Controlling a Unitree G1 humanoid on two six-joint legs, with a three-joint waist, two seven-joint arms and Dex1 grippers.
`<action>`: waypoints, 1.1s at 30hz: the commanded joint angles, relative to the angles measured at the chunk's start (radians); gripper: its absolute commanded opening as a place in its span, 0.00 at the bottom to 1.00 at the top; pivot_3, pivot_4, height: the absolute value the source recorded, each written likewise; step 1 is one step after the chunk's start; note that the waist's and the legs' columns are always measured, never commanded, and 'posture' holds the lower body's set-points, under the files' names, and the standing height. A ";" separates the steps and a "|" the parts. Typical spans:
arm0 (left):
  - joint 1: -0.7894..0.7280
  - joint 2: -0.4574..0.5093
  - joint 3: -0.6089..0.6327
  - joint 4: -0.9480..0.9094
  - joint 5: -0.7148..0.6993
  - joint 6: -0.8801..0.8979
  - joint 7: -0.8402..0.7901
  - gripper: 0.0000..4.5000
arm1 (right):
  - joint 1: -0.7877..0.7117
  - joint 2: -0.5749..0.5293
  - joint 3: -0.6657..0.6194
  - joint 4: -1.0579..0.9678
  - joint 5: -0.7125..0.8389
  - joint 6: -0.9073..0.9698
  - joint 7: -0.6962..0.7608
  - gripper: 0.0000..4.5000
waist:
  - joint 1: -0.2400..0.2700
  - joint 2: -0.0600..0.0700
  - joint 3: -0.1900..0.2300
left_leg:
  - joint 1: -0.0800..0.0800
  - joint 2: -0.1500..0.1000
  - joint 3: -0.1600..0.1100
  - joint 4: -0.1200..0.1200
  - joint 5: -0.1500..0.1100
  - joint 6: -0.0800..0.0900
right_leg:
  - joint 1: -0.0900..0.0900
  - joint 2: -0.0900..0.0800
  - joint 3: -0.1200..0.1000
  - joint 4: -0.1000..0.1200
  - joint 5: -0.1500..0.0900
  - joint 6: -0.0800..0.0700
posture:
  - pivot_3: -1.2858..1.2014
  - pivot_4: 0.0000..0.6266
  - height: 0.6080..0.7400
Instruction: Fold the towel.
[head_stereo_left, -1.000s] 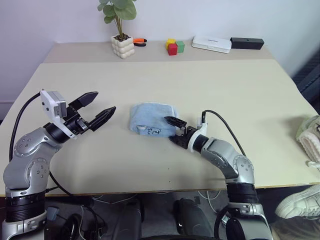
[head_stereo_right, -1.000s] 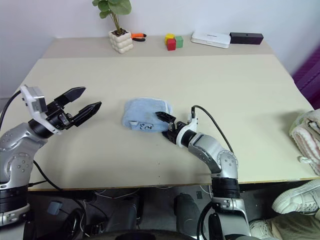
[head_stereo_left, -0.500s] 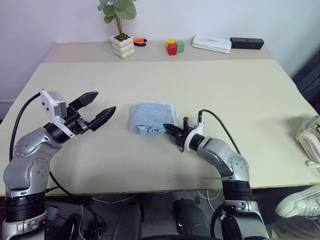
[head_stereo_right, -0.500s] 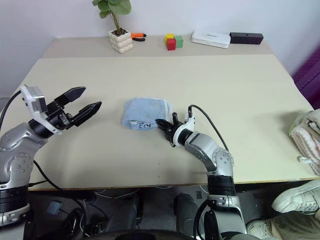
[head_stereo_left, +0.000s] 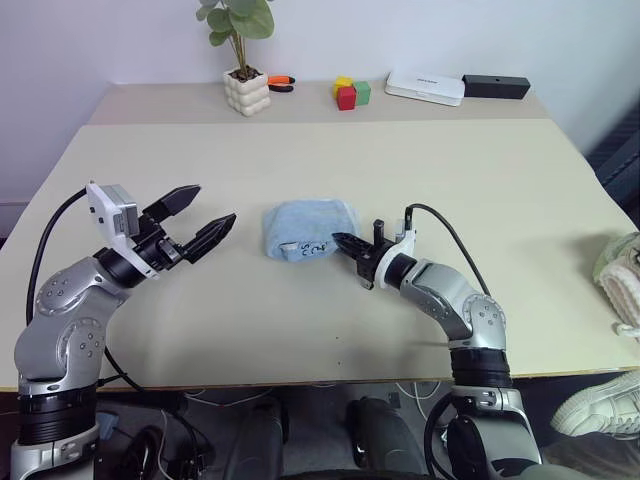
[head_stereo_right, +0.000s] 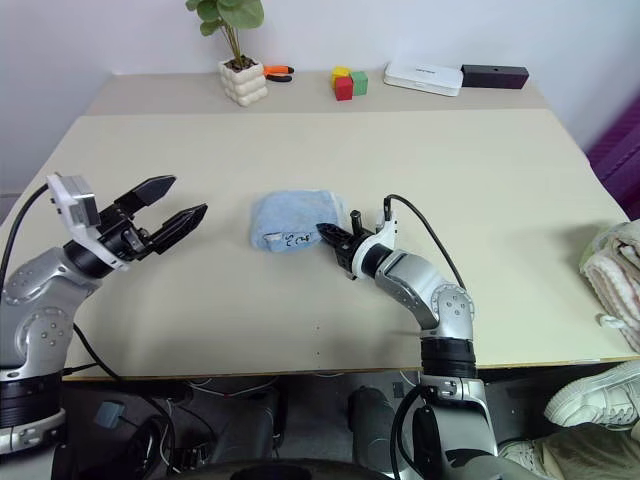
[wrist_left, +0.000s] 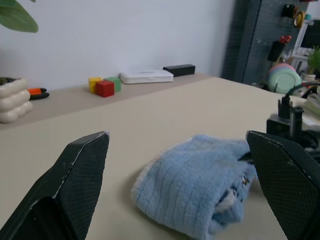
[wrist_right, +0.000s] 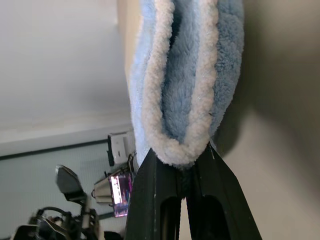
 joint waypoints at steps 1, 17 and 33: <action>-0.013 0.003 0.009 -0.025 -0.010 -0.013 0.000 1.00 | 0.003 0.002 -0.010 -0.020 0.011 0.008 0.011 0.02 | 0.000 0.000 0.000 | 0.000 0.000 0.000 0.000 0.000 0.000 | 0.000 0.000 0.000 0.000 0.000 0.000 | 0.52 0.24 1.00; -0.031 -0.018 -0.016 -0.004 -0.007 -0.017 -0.009 1.00 | -0.052 -0.060 -0.072 0.017 -0.041 -0.021 0.065 0.02 | 0.001 0.000 0.000 | 0.000 0.000 0.000 0.000 0.000 0.000 | 0.000 0.000 0.000 0.000 0.000 0.000 | 0.52 0.24 1.00; -0.046 -0.020 -0.027 0.020 -0.001 -0.020 -0.026 1.00 | -0.240 -0.332 -0.278 0.332 -0.298 -0.058 0.324 0.02 | 0.004 0.000 0.000 | -0.002 0.000 0.000 0.000 0.000 0.000 | -0.001 0.001 0.000 -0.001 0.000 0.001 | 0.52 0.24 1.00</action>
